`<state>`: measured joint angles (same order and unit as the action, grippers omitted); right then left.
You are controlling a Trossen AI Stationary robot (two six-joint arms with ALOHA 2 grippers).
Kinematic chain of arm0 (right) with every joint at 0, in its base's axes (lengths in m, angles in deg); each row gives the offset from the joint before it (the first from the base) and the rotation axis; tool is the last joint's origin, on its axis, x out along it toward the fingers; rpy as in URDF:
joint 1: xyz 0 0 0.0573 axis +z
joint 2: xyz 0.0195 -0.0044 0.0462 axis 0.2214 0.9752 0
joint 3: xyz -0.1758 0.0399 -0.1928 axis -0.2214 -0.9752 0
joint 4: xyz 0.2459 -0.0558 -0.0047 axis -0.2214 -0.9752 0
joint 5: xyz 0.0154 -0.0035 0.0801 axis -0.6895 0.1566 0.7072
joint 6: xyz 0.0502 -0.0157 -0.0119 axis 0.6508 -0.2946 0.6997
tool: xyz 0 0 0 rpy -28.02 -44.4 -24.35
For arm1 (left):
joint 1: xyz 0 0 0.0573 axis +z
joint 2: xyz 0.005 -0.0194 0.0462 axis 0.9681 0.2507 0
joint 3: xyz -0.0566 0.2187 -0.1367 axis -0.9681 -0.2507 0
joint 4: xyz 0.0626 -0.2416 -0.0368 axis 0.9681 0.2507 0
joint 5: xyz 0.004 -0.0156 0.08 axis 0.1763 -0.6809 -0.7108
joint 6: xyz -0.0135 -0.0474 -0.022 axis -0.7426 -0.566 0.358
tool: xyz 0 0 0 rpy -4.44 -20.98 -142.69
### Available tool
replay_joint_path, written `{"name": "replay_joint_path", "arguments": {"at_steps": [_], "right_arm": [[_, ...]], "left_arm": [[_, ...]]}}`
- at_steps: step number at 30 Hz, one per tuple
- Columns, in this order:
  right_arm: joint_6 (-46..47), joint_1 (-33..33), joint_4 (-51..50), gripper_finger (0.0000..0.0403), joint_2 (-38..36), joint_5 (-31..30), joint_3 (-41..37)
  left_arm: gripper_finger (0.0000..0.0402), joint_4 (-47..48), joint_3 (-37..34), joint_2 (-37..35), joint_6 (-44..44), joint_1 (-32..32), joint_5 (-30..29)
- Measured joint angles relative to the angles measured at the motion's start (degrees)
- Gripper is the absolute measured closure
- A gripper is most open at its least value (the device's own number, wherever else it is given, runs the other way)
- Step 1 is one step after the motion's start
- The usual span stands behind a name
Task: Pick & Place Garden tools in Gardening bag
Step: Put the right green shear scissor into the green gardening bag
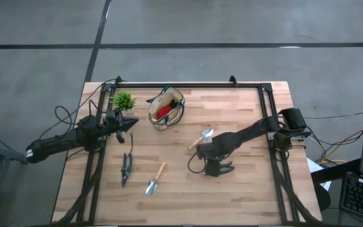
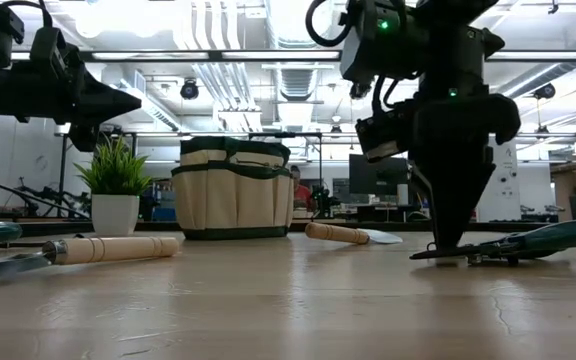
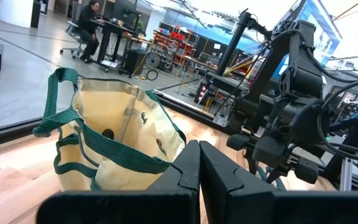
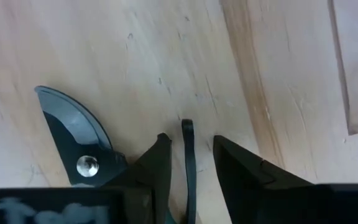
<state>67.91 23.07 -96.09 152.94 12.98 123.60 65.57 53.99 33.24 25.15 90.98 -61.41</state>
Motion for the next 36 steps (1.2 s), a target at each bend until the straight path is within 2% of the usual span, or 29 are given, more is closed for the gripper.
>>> {"name": "replay_joint_path", "arguments": {"at_steps": [11, 20, 22, 36], "right_arm": [[1.08, -0.47, 1.32, 0.0388, 0.08, -0.41, -1.16], [1.12, -0.60, 0.12, 0.0393, -0.11, 0.58, 0.94], [1.10, -0.58, 2.51, 0.0394, -0.22, 0.54, 2.35], [1.08, -0.54, 0.74, 0.0396, -3.67, -3.43, 12.44]], "left_arm": [[0.0396, 0.00, 0.00, 0.00, 0.00, 0.01, 0.00], [0.0396, 0.00, 0.00, 0.02, 0.01, 0.01, -0.02], [0.0396, 0.00, 0.00, 0.01, 0.01, 0.00, 0.00], [0.0396, -0.04, 0.00, 0.10, 0.00, 0.00, 0.00]]}}
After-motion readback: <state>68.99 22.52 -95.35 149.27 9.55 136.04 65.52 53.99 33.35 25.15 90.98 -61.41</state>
